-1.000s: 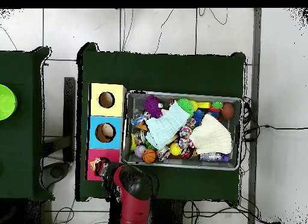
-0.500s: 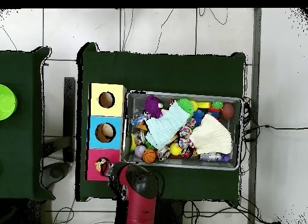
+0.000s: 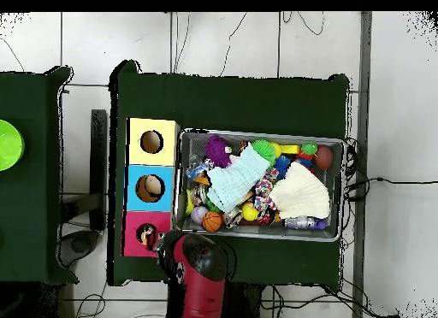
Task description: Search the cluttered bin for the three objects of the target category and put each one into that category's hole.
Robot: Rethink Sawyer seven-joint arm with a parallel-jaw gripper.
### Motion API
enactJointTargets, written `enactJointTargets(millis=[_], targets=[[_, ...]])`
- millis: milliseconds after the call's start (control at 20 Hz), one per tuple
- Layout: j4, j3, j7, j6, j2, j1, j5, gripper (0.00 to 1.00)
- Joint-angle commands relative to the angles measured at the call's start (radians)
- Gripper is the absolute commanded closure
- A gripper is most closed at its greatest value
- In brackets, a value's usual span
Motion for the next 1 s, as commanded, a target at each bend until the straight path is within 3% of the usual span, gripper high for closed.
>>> enactJointTargets(millis=[50,650,1000], targets=[[-0.083,0.013,-0.294,0.021,0.045,0.01,0.045,1.0],[-0.123,-0.014,-0.117,-0.057,0.003,0.071,-0.009,1.0],[-0.168,-0.054,-0.069,-0.152,0.032,0.161,0.048,1.0]])
